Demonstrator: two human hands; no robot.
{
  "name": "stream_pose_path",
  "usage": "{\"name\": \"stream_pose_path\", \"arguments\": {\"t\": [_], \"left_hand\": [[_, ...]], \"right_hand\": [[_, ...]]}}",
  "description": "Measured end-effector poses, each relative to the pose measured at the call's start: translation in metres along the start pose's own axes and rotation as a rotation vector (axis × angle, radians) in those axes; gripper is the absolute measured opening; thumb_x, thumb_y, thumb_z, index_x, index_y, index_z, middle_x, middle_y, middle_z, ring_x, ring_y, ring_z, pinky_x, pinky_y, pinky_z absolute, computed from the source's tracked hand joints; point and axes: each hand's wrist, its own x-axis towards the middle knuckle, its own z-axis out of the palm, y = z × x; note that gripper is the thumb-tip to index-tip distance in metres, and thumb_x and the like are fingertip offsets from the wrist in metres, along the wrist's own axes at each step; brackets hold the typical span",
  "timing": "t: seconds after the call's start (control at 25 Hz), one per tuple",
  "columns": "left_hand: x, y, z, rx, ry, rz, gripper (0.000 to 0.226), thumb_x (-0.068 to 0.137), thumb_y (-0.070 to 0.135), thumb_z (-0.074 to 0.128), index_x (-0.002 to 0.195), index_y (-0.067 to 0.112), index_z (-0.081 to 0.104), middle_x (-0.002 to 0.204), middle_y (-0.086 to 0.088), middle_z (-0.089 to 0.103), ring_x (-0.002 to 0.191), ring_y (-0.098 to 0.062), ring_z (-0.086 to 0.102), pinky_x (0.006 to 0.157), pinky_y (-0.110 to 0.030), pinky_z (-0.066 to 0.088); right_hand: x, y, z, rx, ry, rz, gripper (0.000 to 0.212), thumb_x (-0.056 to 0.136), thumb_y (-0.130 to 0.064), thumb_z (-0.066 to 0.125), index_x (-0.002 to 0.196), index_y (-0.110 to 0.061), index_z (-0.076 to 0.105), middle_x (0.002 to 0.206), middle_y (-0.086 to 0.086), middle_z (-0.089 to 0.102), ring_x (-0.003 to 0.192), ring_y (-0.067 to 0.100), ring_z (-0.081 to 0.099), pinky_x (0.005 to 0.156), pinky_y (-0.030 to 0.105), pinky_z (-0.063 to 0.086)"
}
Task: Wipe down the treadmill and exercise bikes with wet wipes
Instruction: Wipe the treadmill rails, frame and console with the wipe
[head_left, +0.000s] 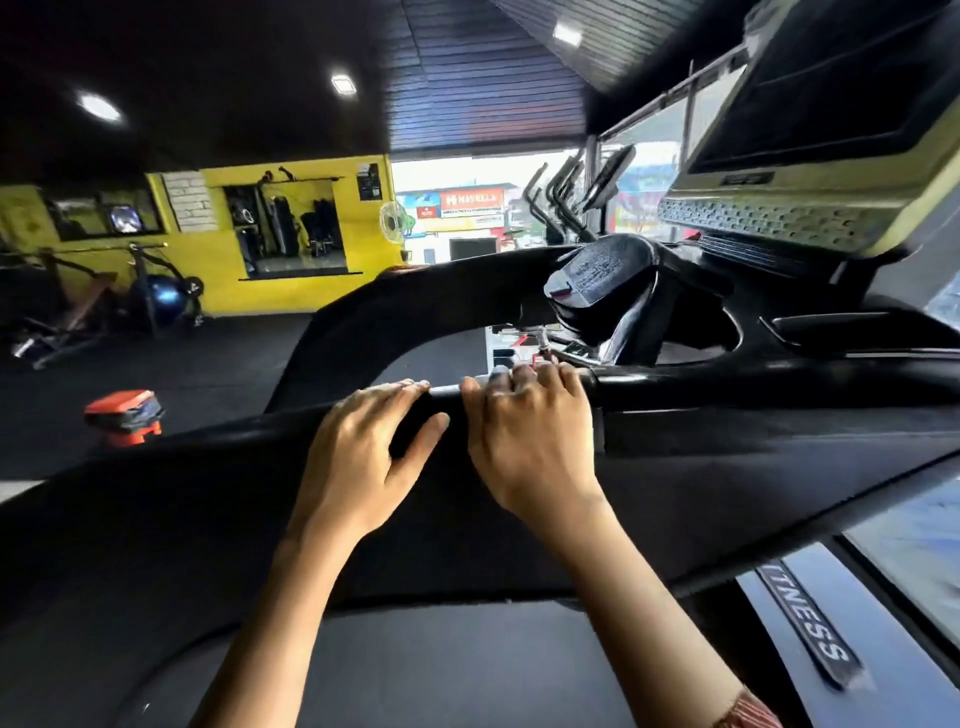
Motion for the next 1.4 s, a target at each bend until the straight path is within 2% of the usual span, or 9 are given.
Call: {"name": "stream_pose_path", "arguments": {"t": [0.2,0.44,0.52,0.64,0.72,0.88,1.08,1.24,1.4], "left_hand": [[-0.014,-0.041,-0.007,0.025,0.037,0.083,0.05,0.097,0.042,0.041,0.12,0.004,0.065,0.118,-0.012,0.067,0.107,-0.027,0.064,0.092,-0.044,0.05],[-0.022,-0.043,0.0,0.051,0.098,0.134,0.049,0.099,0.039,0.04,0.123,0.004,0.063,0.12,-0.013,0.065,0.108,-0.032,0.063,0.094,-0.043,0.046],[-0.023,-0.043,0.0,0.042,0.096,0.132,0.048,0.098,0.037,0.04,0.122,0.003,0.063,0.121,-0.014,0.065,0.109,-0.033,0.063,0.094,-0.044,0.046],[-0.025,-0.043,0.0,0.025,0.089,0.14,0.047,0.096,0.034,0.041,0.123,0.002,0.062,0.123,-0.015,0.064,0.111,-0.033,0.061,0.096,-0.044,0.043],[-0.027,-0.043,-0.001,0.016,0.107,0.129,0.047,0.096,0.034,0.041,0.125,0.002,0.062,0.123,-0.015,0.064,0.112,-0.033,0.061,0.098,-0.042,0.041],[-0.029,-0.038,0.002,0.019,0.143,0.092,0.046,0.096,0.034,0.042,0.124,0.003,0.062,0.123,-0.014,0.064,0.111,-0.033,0.061,0.099,-0.042,0.04],[-0.03,-0.035,0.003,0.01,0.165,0.069,0.045,0.096,0.032,0.043,0.123,0.003,0.063,0.122,-0.014,0.064,0.111,-0.033,0.06,0.099,-0.041,0.038],[-0.031,-0.032,0.004,0.0,0.186,0.058,0.044,0.095,0.031,0.044,0.122,0.002,0.063,0.122,-0.015,0.064,0.111,-0.032,0.059,0.1,-0.041,0.038],[-0.032,-0.032,0.007,-0.002,0.213,0.036,0.043,0.095,0.03,0.045,0.12,0.002,0.064,0.121,-0.015,0.065,0.109,-0.033,0.061,0.097,-0.046,0.043]], "right_hand": [[-0.017,-0.014,0.009,0.121,-0.01,-0.209,0.033,0.095,-0.024,0.044,0.11,-0.009,0.069,0.111,0.01,0.069,0.102,0.032,0.062,0.091,0.042,0.045],[-0.007,0.011,0.008,-0.116,0.022,0.309,0.036,0.093,-0.024,0.042,0.094,-0.006,0.073,0.102,0.013,0.071,0.101,0.035,0.062,0.099,0.044,0.036],[-0.002,-0.028,0.018,0.026,-0.005,0.144,0.029,0.09,-0.021,0.048,0.094,-0.006,0.073,0.101,0.013,0.072,0.095,0.035,0.063,0.094,0.043,0.042],[-0.043,-0.048,0.018,0.215,-0.037,-0.164,0.036,0.097,-0.022,0.045,0.126,-0.008,0.062,0.132,0.009,0.059,0.123,0.029,0.053,0.107,0.044,0.036],[-0.061,-0.014,0.011,0.172,0.044,-0.118,0.038,0.099,-0.021,0.042,0.133,-0.009,0.055,0.141,0.007,0.05,0.134,0.026,0.043,0.112,0.042,0.03],[-0.063,0.011,0.014,0.112,0.269,0.268,0.038,0.098,-0.016,0.042,0.131,-0.002,0.055,0.14,0.014,0.049,0.136,0.033,0.037,0.115,0.042,0.022],[-0.084,0.002,0.021,0.115,0.171,-0.044,0.036,0.099,-0.019,0.045,0.133,-0.008,0.053,0.141,0.01,0.048,0.136,0.029,0.04,0.112,0.045,0.03],[-0.083,0.049,0.011,0.049,0.37,0.409,0.038,0.101,-0.016,0.038,0.131,0.003,0.052,0.142,0.017,0.044,0.139,0.031,0.033,0.113,0.051,0.026],[-0.074,-0.014,0.02,0.254,0.195,0.07,0.038,0.098,-0.018,0.045,0.131,-0.002,0.055,0.142,0.013,0.047,0.138,0.03,0.035,0.116,0.043,0.022]]}}
